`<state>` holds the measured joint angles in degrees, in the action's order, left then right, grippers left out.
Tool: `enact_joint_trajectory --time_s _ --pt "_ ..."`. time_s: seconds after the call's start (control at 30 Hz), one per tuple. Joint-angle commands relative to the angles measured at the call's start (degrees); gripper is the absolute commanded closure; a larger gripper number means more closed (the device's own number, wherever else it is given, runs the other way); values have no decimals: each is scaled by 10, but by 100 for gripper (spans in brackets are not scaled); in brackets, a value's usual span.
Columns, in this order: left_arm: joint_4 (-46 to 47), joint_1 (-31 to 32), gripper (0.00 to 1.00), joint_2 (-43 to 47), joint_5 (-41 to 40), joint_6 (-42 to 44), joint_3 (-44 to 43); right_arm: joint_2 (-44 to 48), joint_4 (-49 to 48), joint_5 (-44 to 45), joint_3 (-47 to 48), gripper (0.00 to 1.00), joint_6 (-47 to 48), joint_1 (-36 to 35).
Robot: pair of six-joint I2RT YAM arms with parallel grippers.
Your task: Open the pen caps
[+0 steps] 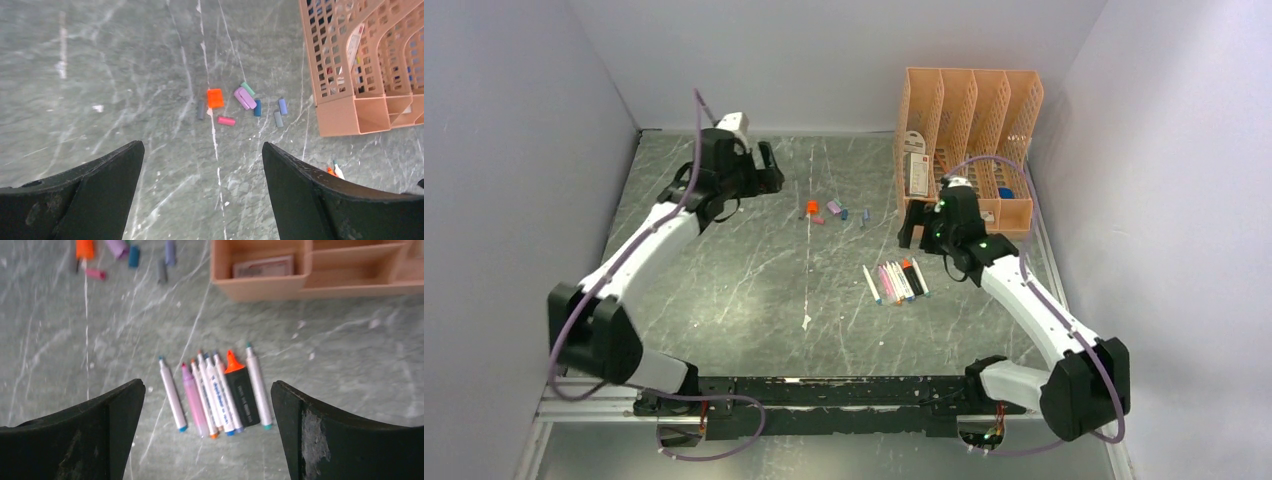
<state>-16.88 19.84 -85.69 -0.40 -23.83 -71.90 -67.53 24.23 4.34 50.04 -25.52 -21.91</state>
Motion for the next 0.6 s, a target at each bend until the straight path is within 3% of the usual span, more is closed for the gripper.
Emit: enact_joint_trajectory --time_s 0.0,0.07,0.27,0.4,0.57 --pt "11 -48 1 129 -41 23 30 55 -62 10 -20 0 -5 69" --pt "-13 -92 1 183 -21 27 12 91 -103 -29 -46 0 -4 102" --pt "-51 -109 1 255 -63 70 -19 111 -183 4 -106 0 -9 155" --pt "12 -110 1 277 -83 81 57 117 -289 89 -179 0 -16 183" --pt "172 -110 1 312 -96 131 223 128 -423 187 -276 0 16 196"
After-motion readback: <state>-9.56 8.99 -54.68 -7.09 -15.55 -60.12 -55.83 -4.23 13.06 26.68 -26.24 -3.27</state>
